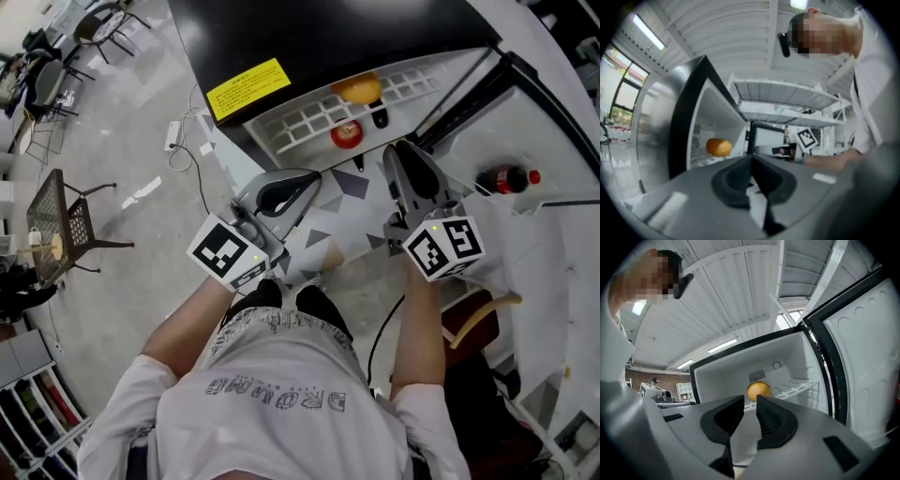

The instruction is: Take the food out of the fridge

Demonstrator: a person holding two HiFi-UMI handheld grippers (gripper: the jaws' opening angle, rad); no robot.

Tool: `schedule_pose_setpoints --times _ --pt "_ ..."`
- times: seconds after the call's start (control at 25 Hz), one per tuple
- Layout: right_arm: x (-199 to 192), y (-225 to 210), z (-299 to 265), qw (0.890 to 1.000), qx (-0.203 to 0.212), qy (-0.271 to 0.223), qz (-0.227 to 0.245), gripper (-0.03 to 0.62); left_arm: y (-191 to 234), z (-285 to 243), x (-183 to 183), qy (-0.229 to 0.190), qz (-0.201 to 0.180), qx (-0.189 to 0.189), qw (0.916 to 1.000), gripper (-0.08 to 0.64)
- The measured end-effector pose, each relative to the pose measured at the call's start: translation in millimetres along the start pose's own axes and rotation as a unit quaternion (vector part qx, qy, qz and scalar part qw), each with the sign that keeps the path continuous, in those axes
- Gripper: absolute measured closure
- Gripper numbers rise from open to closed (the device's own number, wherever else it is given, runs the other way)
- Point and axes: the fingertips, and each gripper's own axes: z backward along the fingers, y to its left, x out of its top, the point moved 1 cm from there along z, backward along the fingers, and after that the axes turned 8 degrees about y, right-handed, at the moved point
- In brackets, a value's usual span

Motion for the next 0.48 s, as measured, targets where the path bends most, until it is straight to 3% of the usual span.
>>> schedule_pose_setpoints --times 0.32,0.48 --pt "8 -17 -26 0.999 0.033 0.007 0.024 0.457 3 -14 -1 0.004 0.004 0.013 0.9999 0.552" --pt "13 -21 -44 0.998 0.043 0.014 0.04 0.388 5 -18 -3 0.006 0.007 0.016 0.9998 0.552"
